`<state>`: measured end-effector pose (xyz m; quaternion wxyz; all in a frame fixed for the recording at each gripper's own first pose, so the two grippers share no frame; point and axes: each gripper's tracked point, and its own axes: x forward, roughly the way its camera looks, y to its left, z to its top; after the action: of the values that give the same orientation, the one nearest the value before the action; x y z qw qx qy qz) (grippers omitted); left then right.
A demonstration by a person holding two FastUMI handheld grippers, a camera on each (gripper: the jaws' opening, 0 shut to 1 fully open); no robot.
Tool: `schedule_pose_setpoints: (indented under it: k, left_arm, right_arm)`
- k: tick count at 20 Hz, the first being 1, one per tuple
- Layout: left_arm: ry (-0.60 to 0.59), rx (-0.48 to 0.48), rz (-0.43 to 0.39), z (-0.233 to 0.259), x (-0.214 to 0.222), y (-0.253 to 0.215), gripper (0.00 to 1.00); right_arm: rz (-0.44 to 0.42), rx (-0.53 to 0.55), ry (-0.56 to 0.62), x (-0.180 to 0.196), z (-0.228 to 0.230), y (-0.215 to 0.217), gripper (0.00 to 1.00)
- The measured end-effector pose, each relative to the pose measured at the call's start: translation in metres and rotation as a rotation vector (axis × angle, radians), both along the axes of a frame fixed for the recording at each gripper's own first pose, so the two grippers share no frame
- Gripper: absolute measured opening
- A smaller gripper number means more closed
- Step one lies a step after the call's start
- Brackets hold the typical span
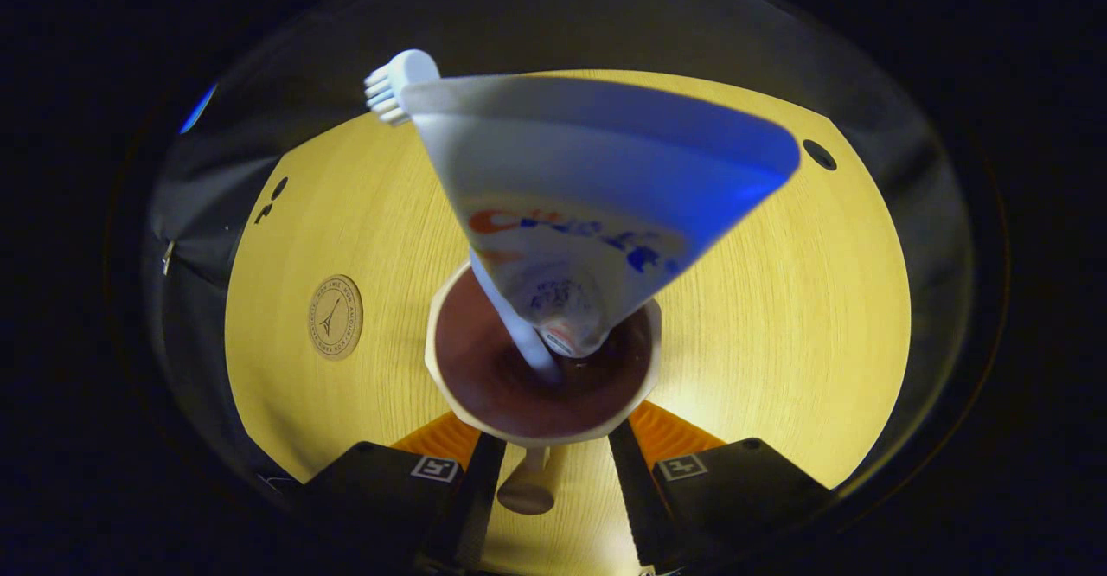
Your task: Put the toothbrush and toothpaste on the desktop into the cup, then pick up the cup and place it on the coaster on the desktop.
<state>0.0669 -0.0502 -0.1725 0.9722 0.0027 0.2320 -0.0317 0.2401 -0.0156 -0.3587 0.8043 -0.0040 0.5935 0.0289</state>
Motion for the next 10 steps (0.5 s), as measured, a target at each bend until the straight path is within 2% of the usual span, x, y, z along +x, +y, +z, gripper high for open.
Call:
schedule_pose_setpoints:
  k: [1,2,3,4,5,6,8,9,10]
  left_arm:
    - [0.002,-0.003,0.007,-0.002,-0.001,0.003,0.98]
    - [0.004,-0.01,0.014,-0.002,-0.001,0.007,0.98]
    - [0.005,-0.016,0.023,-0.003,-0.001,0.01,0.98]
    - [0.008,-0.022,0.032,-0.003,-0.001,0.012,0.98]
    - [0.009,-0.027,0.038,-0.005,-0.002,0.015,0.98]
    - [0.012,-0.029,0.044,-0.005,-0.002,0.017,0.98]
    - [0.015,-0.03,0.051,-0.008,-0.003,0.019,0.98]
    - [0.015,-0.03,0.052,-0.008,-0.003,0.019,0.98]
    - [0.019,-0.027,0.053,-0.009,-0.002,0.02,0.98]
  right_arm:
    - [0.0,-0.01,0.004,-0.001,-0.001,-0.003,0.61]
    - [-0.001,-0.018,0.004,-0.001,0.001,-0.004,0.62]
    - [0.003,-0.025,0.008,-0.001,-0.001,-0.006,0.53]
    - [0.005,-0.046,0.005,0.001,-0.004,-0.01,0.48]
    - [0.014,-0.054,0.0,0.0,-0.002,-0.009,0.29]
    - [0.021,-0.055,-0.001,-0.002,-0.001,-0.008,0.33]
    - [0.024,-0.053,0.001,-0.002,-0.002,-0.008,0.32]
    - [0.033,-0.054,0.015,-0.003,-0.002,-0.009,0.27]
    - [0.039,-0.062,0.027,-0.004,-0.003,-0.01,0.31]
